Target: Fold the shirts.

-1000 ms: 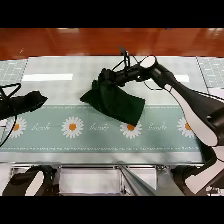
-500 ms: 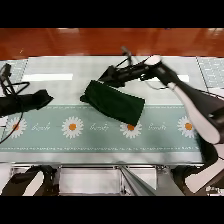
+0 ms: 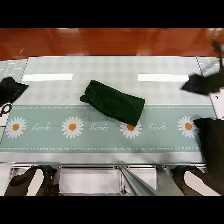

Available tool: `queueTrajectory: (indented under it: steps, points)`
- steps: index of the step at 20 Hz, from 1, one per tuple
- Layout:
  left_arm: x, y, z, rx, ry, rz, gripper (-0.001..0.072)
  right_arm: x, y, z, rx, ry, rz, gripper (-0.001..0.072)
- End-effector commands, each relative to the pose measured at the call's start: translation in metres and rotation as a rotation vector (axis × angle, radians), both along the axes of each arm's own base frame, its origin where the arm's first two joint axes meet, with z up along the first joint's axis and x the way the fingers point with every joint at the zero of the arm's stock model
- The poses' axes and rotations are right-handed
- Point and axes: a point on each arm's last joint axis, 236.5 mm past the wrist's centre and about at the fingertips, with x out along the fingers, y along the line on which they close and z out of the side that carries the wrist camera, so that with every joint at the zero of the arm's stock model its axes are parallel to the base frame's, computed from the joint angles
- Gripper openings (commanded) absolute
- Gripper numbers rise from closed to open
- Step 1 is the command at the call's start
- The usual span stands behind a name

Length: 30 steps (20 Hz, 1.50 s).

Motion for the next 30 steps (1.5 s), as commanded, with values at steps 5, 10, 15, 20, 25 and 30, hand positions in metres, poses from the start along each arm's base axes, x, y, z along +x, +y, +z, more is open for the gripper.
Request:
queueTrajectory:
  steps: [5,10,15,20,25,30]
  points:
    - [-0.030,-0.090,-0.061,-0.039,0.076,-0.257,0.0019,-0.044,0.075,-0.124,0.417,0.110,-0.151,0.0417]
    - [-0.031,-0.110,-0.079,-0.054,0.099,-0.290,0.0019,-0.034,0.147,-0.170,0.593,0.243,-0.128,0.0417]
    - [-0.030,-0.109,-0.082,-0.054,0.105,-0.288,0.0019,-0.020,0.187,-0.178,0.614,0.262,-0.039,0.0417]
    - [-0.024,-0.107,-0.079,-0.053,0.083,-0.273,0.0019,0.010,0.227,-0.155,0.614,0.218,0.058,0.0248]
    - [-0.023,-0.107,-0.078,-0.053,0.079,-0.270,0.0018,0.044,0.254,-0.098,0.505,0.072,0.301,0.0028]
    - [-0.023,-0.107,-0.078,-0.053,0.079,-0.271,0.0019,0.091,0.213,0.000,0.192,-0.066,0.440,0.0027]
